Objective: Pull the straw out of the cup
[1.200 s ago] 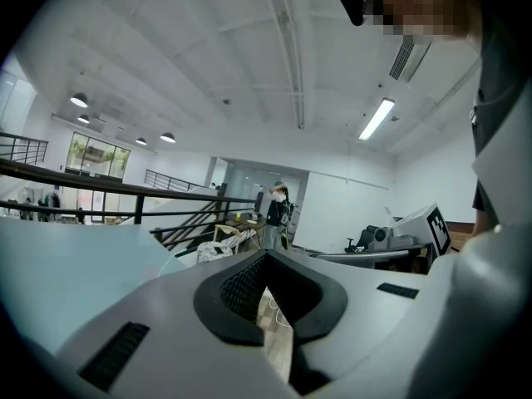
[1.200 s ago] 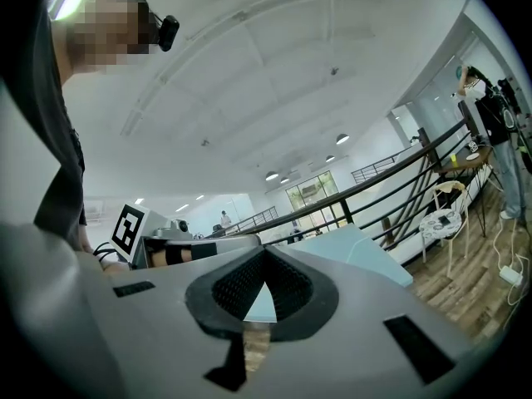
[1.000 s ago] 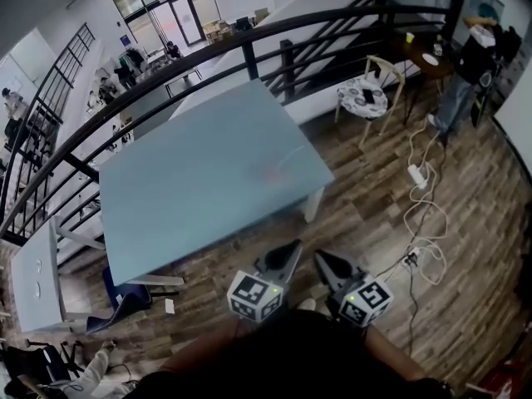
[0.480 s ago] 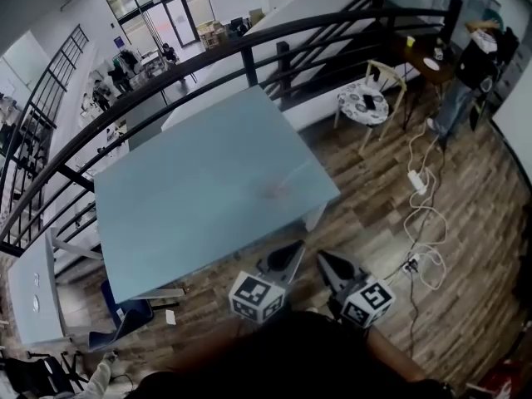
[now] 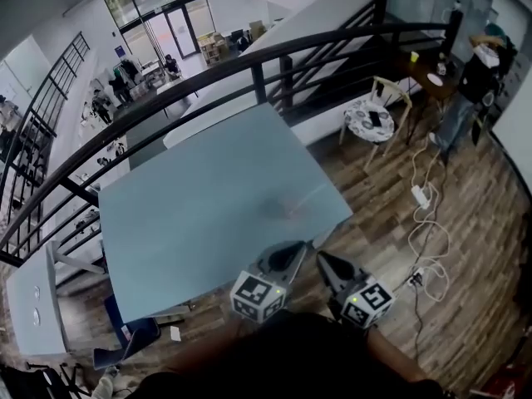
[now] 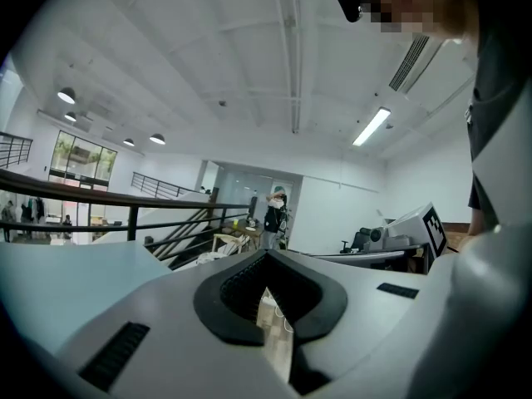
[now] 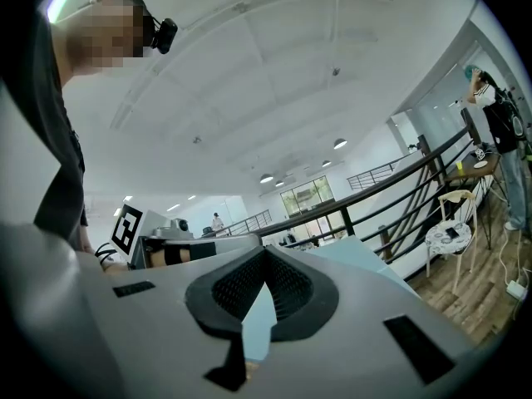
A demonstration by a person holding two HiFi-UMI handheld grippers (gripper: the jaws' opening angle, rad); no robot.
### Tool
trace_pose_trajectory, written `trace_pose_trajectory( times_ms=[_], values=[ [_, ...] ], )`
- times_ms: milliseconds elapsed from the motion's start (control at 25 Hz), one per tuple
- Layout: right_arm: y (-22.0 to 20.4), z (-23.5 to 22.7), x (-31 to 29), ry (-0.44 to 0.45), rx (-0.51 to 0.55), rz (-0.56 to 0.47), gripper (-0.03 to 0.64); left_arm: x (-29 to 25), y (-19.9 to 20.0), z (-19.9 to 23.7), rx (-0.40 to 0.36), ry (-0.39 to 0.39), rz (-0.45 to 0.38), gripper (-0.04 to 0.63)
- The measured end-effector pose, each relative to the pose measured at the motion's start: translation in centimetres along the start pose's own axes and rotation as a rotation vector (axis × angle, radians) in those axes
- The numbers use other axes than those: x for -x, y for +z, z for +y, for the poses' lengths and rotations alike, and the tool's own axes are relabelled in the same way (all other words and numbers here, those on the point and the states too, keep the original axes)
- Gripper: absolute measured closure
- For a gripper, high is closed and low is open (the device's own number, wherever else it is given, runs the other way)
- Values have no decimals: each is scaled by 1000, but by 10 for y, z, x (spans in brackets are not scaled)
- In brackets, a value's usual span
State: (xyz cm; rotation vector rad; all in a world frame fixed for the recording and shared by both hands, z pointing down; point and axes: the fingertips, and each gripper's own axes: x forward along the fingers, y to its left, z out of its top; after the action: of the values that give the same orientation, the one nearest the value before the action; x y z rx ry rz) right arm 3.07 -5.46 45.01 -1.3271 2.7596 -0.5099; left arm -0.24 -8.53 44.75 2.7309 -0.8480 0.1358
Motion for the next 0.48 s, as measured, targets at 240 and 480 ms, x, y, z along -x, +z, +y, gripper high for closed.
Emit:
trace_pose_trajectory(
  times_ms=[240, 480],
  values=[
    [1, 18, -36, 2, 27, -9, 606, 18, 5, 32, -8, -7, -7, 584],
    [-8, 27, -58, 20, 32, 8, 606, 23, 1, 52, -4, -16, 1, 584]
  ],
)
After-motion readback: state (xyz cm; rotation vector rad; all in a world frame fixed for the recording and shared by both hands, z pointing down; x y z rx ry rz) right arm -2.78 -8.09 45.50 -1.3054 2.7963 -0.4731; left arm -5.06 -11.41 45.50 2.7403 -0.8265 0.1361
